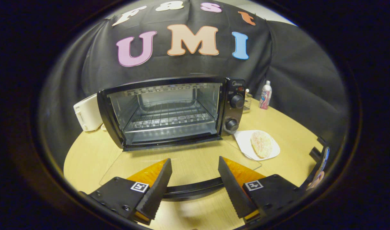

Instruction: Open the toaster oven, put the food inside, and close the toaster oven door.

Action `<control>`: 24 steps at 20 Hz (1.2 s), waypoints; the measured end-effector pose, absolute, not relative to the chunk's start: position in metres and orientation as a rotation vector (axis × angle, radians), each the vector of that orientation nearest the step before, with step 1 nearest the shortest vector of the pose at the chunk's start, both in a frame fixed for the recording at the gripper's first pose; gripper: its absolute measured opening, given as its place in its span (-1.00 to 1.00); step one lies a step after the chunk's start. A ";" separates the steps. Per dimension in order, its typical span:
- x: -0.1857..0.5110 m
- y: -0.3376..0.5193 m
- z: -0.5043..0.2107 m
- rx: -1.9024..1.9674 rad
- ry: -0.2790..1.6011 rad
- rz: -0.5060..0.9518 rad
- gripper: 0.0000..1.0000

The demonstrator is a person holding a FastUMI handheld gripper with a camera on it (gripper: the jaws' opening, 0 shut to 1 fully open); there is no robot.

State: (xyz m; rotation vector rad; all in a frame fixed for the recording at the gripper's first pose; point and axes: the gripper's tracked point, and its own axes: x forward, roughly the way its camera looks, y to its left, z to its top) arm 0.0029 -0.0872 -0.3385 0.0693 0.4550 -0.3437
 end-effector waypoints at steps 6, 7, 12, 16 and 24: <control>0.006 -0.089 -0.364 0.131 0.498 -0.304 0.87; 0.005 -0.089 -0.365 0.125 0.498 -0.300 0.86; 0.009 -0.090 -0.367 0.084 0.489 -0.294 0.87; 0.009 -0.090 -0.360 0.121 0.485 -0.267 0.86; 0.008 -0.150 -0.320 0.118 0.475 -0.383 0.81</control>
